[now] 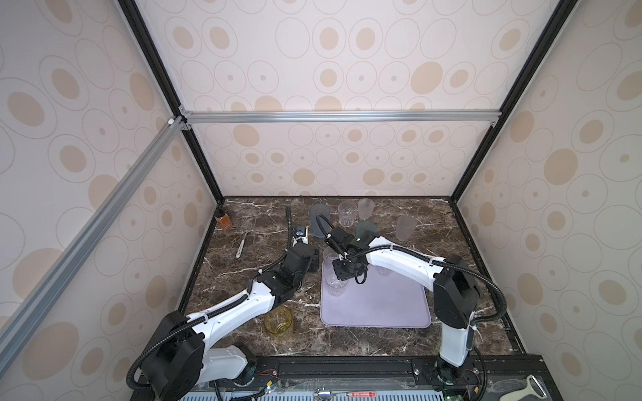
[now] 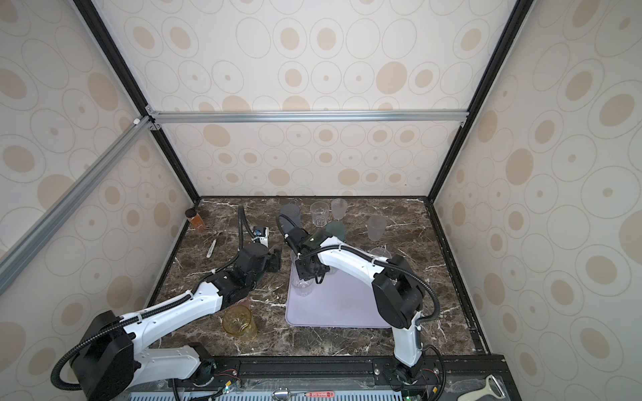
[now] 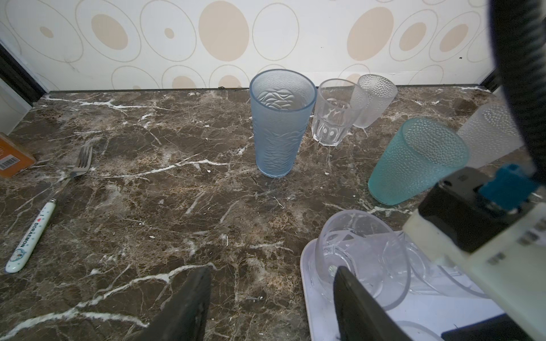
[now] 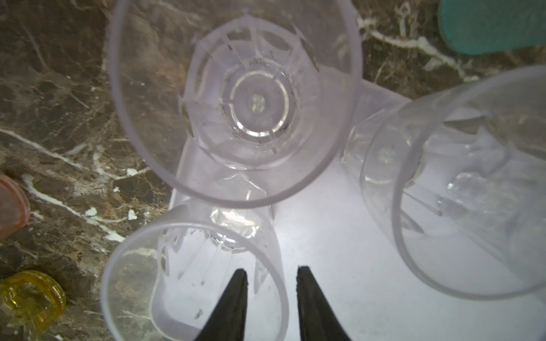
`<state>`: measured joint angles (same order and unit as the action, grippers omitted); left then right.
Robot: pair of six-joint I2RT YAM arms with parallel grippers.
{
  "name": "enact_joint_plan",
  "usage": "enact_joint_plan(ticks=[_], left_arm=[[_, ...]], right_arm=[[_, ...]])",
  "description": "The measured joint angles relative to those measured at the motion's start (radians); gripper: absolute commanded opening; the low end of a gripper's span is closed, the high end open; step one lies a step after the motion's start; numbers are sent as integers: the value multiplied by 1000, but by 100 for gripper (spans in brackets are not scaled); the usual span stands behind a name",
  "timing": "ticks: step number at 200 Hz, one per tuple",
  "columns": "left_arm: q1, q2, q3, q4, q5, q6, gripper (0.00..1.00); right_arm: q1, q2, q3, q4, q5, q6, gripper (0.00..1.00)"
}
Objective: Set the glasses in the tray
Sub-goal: 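Open the right gripper to release the glass on the tray, then reach the right gripper to the cluster and grasp another clear glass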
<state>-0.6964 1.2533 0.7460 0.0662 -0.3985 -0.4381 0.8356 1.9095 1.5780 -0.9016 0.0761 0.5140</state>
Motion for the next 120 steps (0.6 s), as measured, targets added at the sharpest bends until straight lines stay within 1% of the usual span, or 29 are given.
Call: enact_joint_plan(ticks=[24, 54, 87, 120], left_arm=[[0, 0, 14, 0, -2, 1, 65], [0, 2, 51, 0, -29, 27, 65], [-11, 40, 108, 40, -61, 121, 67], [-62, 140, 179, 122, -77, 273, 74]], right_arm=[[-8, -11, 39, -16, -5, -18, 42], [-54, -69, 83, -39, -6, -42, 43], [-182, -159, 123, -8, 2, -46, 43], [-330, -158, 152, 79, -37, 13, 43]])
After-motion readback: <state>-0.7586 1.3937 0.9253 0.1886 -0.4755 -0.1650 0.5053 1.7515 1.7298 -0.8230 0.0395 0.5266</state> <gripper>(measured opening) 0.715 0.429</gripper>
